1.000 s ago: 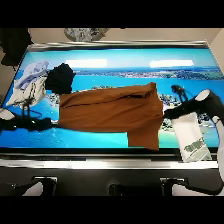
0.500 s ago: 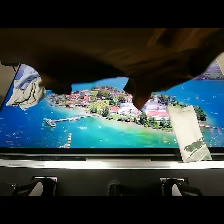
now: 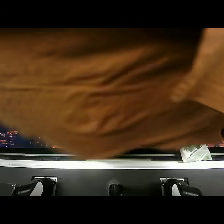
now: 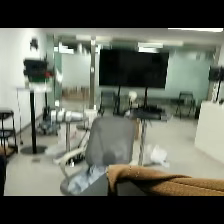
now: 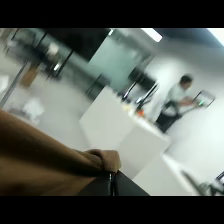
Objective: Fold the shirts.
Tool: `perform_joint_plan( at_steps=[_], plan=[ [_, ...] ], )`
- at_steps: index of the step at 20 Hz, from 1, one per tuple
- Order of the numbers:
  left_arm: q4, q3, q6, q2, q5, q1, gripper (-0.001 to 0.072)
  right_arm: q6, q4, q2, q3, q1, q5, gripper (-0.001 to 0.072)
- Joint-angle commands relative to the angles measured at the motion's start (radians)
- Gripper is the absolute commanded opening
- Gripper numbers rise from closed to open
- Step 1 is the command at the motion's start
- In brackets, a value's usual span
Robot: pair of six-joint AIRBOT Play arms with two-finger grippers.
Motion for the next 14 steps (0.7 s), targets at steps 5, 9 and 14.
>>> perform_joint_plan(
  at_steps=[5,9,14],
  plan=[
    [0.018,-0.376,0.115,-0.245,-0.186,-0.001,0.0025,-0.072,0.102,-0.477,-0.118,0.001,0.491,0.0029],
    [0.018,-0.602,0.149,-0.530,-0.080,-0.001,0.0025,-0.006,0.176,-0.848,-0.216,0.047,0.332,0.0030],
    [-0.065,-0.473,0.136,-0.897,0.006,-0.001,0.0025,0.128,0.182,-1.106,-0.216,0.140,-0.025,0.0031]
  ],
)
